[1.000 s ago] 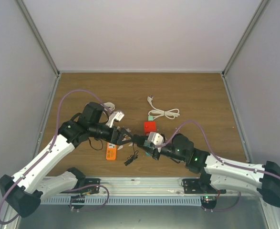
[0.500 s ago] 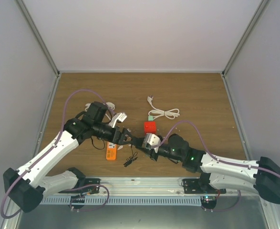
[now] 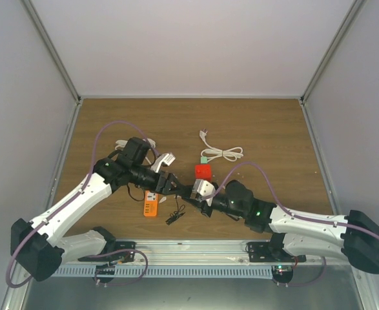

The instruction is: Insert the plug

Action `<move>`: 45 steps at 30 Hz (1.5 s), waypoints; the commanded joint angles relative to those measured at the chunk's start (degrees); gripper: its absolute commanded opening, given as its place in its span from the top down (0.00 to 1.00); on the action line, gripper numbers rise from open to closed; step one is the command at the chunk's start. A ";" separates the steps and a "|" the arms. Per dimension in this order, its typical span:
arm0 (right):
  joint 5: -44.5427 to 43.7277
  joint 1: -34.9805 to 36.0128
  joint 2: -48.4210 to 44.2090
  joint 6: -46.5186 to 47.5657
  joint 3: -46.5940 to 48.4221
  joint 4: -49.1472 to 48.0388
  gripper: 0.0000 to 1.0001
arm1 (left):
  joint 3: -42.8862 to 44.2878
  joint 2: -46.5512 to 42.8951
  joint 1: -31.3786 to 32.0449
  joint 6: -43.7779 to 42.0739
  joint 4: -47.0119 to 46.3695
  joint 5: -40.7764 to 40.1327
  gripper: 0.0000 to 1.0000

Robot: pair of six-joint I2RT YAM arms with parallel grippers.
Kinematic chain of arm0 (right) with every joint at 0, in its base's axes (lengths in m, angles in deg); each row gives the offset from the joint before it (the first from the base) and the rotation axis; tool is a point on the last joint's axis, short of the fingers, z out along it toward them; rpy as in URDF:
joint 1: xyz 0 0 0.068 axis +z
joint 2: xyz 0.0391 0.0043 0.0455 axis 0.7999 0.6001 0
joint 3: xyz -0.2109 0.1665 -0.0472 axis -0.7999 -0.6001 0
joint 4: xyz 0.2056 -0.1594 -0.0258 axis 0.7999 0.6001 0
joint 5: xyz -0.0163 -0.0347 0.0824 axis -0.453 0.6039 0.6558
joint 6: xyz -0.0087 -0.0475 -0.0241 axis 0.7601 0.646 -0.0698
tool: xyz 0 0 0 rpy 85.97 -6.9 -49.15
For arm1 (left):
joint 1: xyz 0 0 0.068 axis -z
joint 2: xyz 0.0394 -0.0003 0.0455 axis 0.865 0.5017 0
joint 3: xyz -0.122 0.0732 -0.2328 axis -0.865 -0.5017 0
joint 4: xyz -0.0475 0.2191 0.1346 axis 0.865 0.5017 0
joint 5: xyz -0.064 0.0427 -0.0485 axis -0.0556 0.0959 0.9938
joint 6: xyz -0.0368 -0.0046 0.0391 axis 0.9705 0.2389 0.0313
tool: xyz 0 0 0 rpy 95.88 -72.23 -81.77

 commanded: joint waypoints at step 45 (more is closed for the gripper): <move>-12.25 -12.16 -17.19 -20.47 -7.85 2.30 0.00 | 4.03 -7.11 0.22 3.27 24.45 -48.82 1.00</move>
